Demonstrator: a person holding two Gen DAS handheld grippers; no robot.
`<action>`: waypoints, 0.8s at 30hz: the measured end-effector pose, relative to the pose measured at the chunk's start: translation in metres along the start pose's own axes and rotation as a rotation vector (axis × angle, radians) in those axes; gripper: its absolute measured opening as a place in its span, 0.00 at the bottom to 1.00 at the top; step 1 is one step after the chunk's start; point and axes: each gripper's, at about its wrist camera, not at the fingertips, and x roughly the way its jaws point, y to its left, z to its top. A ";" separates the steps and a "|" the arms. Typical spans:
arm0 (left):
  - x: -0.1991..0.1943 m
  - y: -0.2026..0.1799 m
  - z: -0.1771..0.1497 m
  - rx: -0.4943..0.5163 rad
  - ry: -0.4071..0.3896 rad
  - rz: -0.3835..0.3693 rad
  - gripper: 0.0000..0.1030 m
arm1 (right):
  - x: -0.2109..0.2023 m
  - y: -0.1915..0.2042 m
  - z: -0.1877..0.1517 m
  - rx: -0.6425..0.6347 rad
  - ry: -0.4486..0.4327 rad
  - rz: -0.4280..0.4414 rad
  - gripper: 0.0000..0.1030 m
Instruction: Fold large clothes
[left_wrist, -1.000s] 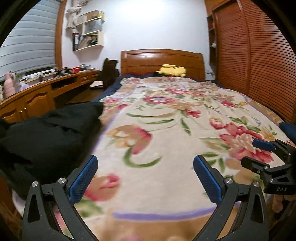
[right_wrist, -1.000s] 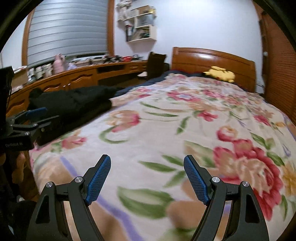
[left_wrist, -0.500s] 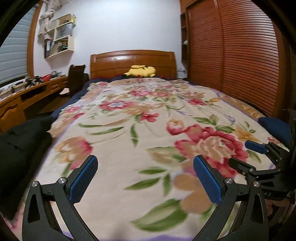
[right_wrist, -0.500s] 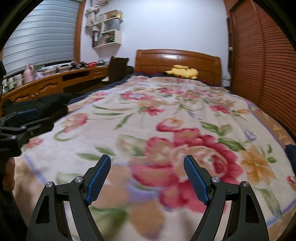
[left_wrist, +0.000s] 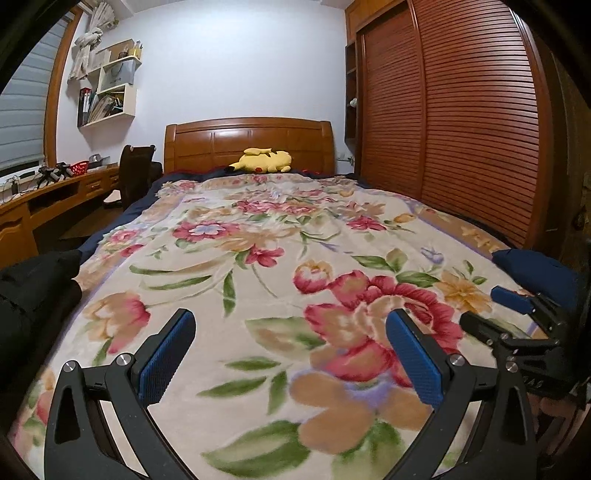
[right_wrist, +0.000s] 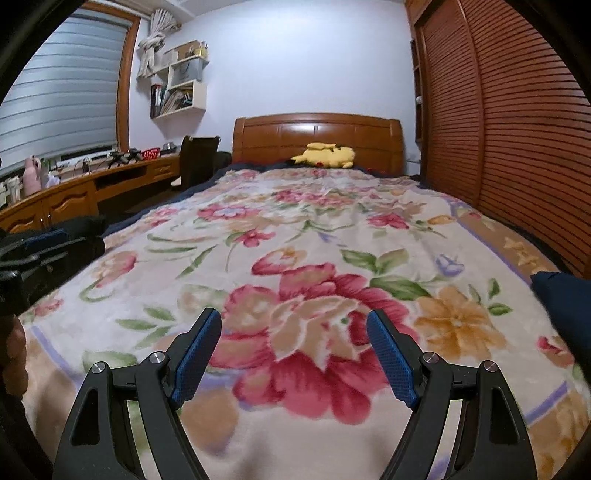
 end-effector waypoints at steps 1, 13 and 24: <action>-0.001 0.001 -0.001 -0.002 -0.001 0.003 1.00 | -0.001 0.000 -0.001 0.000 -0.004 0.003 0.80; -0.017 0.015 -0.020 0.008 -0.012 0.039 1.00 | -0.011 0.005 -0.020 0.000 -0.055 0.011 0.80; -0.014 0.022 -0.027 0.007 0.005 0.045 1.00 | -0.006 0.000 -0.019 0.014 -0.069 0.013 0.80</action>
